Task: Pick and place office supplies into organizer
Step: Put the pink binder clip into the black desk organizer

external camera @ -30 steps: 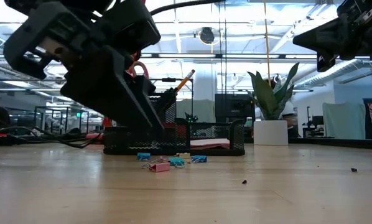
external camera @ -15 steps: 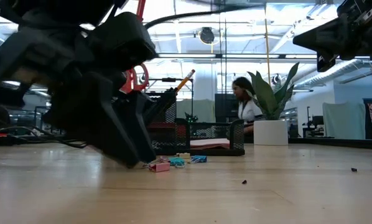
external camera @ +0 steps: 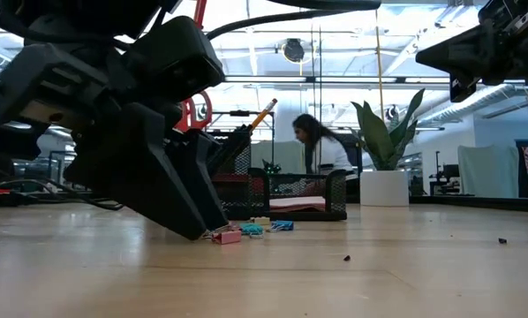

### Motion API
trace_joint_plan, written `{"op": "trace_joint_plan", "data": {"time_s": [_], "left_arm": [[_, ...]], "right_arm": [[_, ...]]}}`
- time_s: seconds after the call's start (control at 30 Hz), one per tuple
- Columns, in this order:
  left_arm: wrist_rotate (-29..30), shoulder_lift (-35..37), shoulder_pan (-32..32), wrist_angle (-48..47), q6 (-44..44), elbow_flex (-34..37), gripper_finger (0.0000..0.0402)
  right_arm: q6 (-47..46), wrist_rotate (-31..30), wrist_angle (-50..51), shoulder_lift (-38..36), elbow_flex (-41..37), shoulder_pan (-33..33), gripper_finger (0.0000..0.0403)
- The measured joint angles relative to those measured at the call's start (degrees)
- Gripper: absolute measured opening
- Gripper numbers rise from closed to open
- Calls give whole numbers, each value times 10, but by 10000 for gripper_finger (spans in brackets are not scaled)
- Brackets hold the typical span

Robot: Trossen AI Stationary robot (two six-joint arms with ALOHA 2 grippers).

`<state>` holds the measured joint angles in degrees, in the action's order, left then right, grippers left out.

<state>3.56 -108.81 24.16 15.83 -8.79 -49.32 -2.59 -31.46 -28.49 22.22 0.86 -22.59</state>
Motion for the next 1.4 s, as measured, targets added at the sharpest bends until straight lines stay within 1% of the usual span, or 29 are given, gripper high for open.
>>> {"op": "trace_joint_plan", "data": {"time_s": [0.1,0.6,0.87,1.27,1.33,1.4], "left_arm": [[13,0,0,2,0,0,175],[29,-7,-7,19,-5,0,175],[28,-32,-4,36,7,-3,175],[29,-34,-4,27,5,-2,174],[29,-34,-4,26,5,-2,171],[28,-34,-4,27,0,-2,158]], "right_arm": [[0,0,0,0,0,0,0],[0,0,0,0,0,0,0],[0,0,1,0,0,0,0],[2,0,0,0,0,0,0],[2,0,0,0,0,0,0],[2,0,0,0,0,0,0]]}}
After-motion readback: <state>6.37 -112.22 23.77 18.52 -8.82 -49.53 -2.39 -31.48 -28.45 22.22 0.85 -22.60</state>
